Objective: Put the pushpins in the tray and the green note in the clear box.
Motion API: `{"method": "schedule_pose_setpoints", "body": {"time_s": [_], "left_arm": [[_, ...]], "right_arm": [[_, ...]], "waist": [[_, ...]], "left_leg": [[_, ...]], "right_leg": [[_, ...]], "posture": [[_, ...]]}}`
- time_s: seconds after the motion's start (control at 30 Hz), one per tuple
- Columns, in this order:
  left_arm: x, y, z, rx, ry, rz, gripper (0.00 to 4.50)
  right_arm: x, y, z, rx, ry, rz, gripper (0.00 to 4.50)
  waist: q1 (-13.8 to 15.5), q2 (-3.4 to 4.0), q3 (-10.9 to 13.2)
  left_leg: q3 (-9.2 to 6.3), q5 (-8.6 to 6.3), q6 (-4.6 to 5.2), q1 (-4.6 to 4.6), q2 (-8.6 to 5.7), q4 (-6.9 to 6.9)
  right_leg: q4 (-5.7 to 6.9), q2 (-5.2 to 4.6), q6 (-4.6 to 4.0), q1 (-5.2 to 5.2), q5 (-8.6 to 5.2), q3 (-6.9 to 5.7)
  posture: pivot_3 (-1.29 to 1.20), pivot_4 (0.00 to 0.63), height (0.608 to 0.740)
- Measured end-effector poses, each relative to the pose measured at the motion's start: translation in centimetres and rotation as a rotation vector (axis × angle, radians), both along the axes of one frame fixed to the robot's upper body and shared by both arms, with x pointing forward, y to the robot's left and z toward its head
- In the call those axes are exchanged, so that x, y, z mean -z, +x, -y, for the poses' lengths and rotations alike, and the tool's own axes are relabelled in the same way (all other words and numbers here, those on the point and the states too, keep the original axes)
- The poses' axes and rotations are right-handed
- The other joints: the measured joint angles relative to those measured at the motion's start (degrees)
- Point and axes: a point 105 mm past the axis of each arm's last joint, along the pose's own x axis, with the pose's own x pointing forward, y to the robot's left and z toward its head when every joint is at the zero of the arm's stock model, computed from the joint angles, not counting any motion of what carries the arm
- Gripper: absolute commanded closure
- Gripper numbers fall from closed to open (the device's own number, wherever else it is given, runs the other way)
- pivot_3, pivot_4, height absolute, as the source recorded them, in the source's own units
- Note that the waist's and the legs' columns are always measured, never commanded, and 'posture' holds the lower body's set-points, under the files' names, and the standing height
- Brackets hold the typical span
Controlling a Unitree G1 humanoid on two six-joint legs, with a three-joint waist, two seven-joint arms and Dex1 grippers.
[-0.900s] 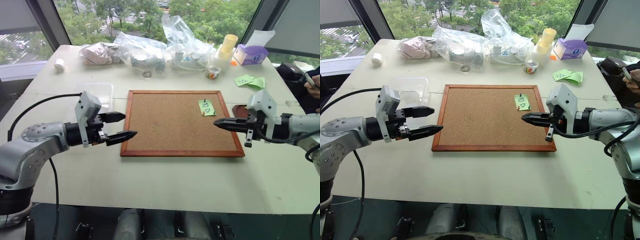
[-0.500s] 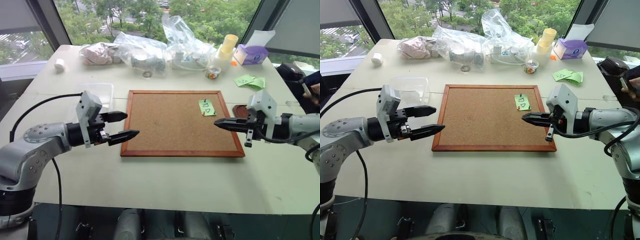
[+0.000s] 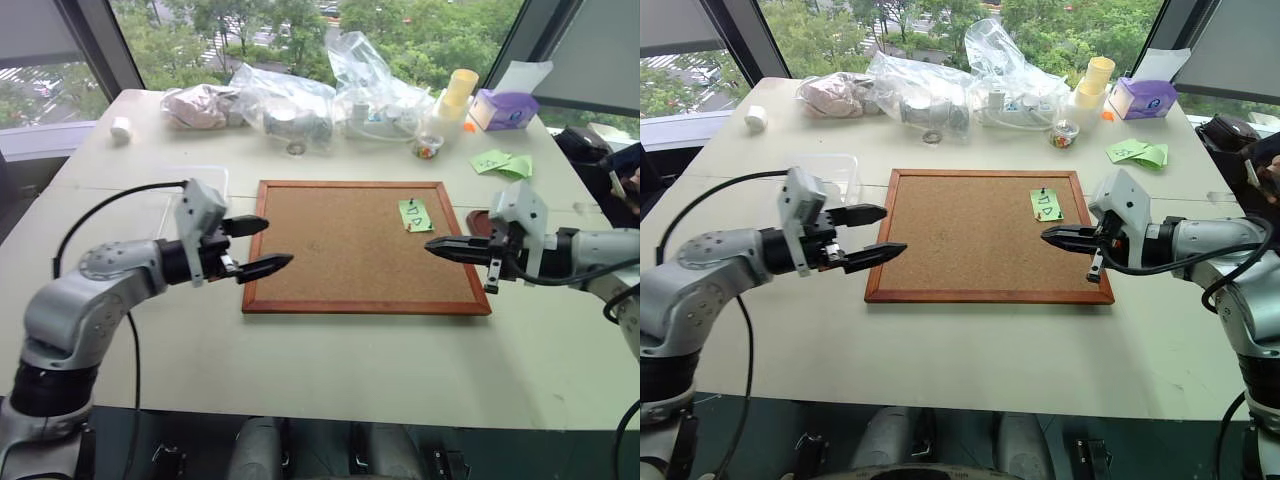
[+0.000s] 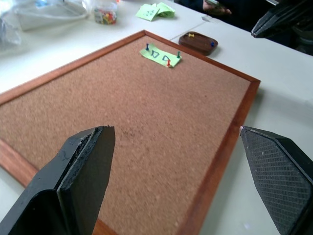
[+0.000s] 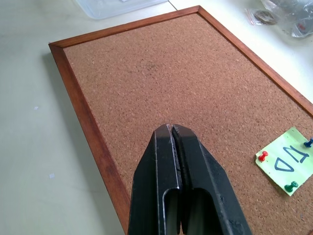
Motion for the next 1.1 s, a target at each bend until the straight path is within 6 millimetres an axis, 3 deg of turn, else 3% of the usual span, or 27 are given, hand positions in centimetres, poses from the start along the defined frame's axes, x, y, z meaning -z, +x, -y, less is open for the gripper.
{"method": "schedule_pose_setpoints", "body": {"time_s": [0.1,0.33,0.57,0.83,0.93,1.1], "left_arm": [[0.3,0.8,0.9,0.011,-0.001,0.023,1.06],[3.6,3.9,3.6,0.077,0.044,0.046,4.47],[5.9,5.8,4.9,0.112,0.096,0.042,4.47],[9.4,5.5,5.3,0.13,0.18,0.003,4.47],[9.6,5.6,5.2,0.123,0.185,0.02,4.5],[9.9,5.3,5.0,0.107,0.173,0.029,4.5]], "right_arm": [[0.1,0.3,0.0,0.015,0.009,0.005,4.5],[0.2,2.1,-1.4,0.04,0.027,0.077,4.5],[0.4,3.9,-2.5,0.099,0.026,0.104,4.5],[1.5,5.1,-3.0,0.186,0.021,0.1,4.5],[1.1,6.7,-3.0,0.242,0.027,0.121,3.24],[1.5,10.7,-1.7,0.45,0.028,0.118,3.24]], "waist": [[-0.1,0.01,0.0],[-0.1,0.01,0.0],[0.0,0.01,0.0],[-0.2,0.01,0.0],[-0.3,0.08,0.0],[-0.6,0.11,-0.1]], "left_leg": [[0.02,0.01,-0.02,0.01,0.02,0.0],[0.15,0.01,-0.02,-0.04,-0.02,0.01],[0.19,0.01,-0.02,-0.14,-0.03,0.03],[0.19,0.01,-0.01,-0.24,-0.01,0.02],[0.21,0.02,-0.02,-0.2,0.0,0.04],[0.2,0.02,-0.03,-0.17,0.01,0.01]], "right_leg": [[0.02,0.03,0.0,-0.02,0.0,-0.01],[0.01,0.05,0.0,-0.06,0.0,-0.03],[0.03,0.05,0.01,-0.14,0.01,-0.04],[0.05,0.04,0.01,-0.28,0.01,-0.04],[0.1,0.03,0.02,-0.26,0.01,-0.03],[0.09,0.03,0.01,-0.21,0.01,-0.04]], "posture": [[0.0,0.15,0.74],[0.0,0.15,0.74],[0.0,0.15,0.74],[0.0,0.15,0.74],[0.0,0.15,0.74],[0.0,0.15,0.74]]}}
